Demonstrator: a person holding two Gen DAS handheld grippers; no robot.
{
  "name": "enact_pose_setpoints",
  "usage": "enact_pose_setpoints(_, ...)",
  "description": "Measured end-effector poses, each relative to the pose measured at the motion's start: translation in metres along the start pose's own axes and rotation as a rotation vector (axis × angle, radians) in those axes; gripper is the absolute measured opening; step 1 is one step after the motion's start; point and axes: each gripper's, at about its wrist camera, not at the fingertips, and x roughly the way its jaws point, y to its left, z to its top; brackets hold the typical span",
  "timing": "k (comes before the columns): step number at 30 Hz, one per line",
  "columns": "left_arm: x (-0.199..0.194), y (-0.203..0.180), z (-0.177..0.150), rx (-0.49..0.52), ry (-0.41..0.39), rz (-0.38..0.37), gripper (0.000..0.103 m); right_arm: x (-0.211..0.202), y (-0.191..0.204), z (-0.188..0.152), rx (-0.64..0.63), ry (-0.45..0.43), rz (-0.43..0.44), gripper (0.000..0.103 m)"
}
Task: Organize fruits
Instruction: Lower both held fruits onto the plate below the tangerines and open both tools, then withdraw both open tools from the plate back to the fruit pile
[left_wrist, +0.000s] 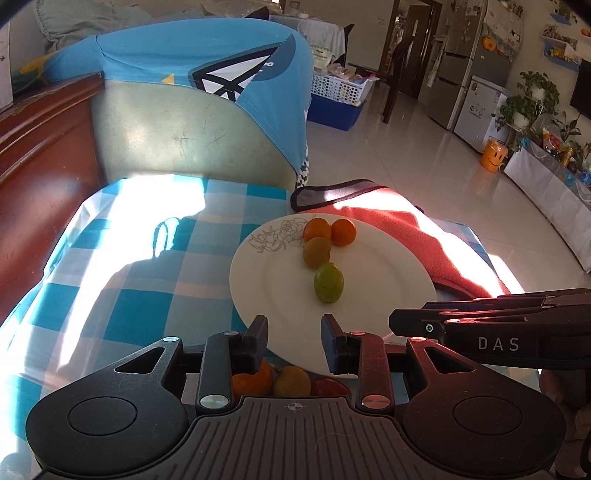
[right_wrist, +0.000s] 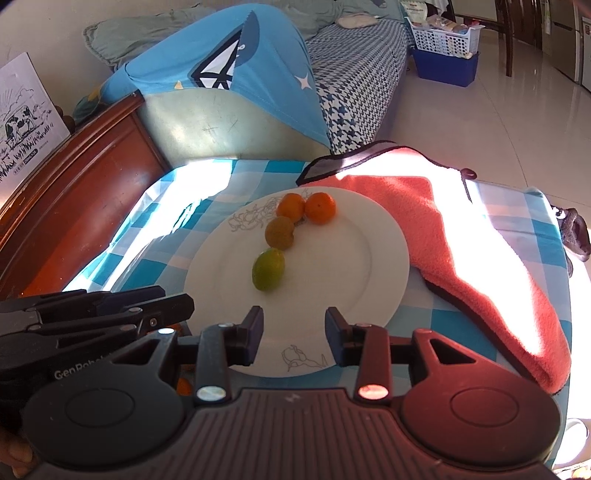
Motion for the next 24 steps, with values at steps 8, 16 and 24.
enact_pose_setpoints(8, -0.023, 0.018, -0.012, -0.03, -0.001, 0.029, 0.03, -0.01, 0.01, -0.012, -0.016, 0.01, 0.022, 0.038)
enact_pose_setpoints(16, -0.044, 0.033, -0.03, -0.066, 0.009, 0.054, 0.031, -0.017, 0.02, -0.021, -0.064, 0.01, 0.038, 0.039)
enact_pose_setpoints(24, -0.059, 0.035, -0.056, -0.059, 0.04, 0.049, 0.031, -0.025, 0.029, -0.037, -0.053, 0.028, 0.075, 0.039)
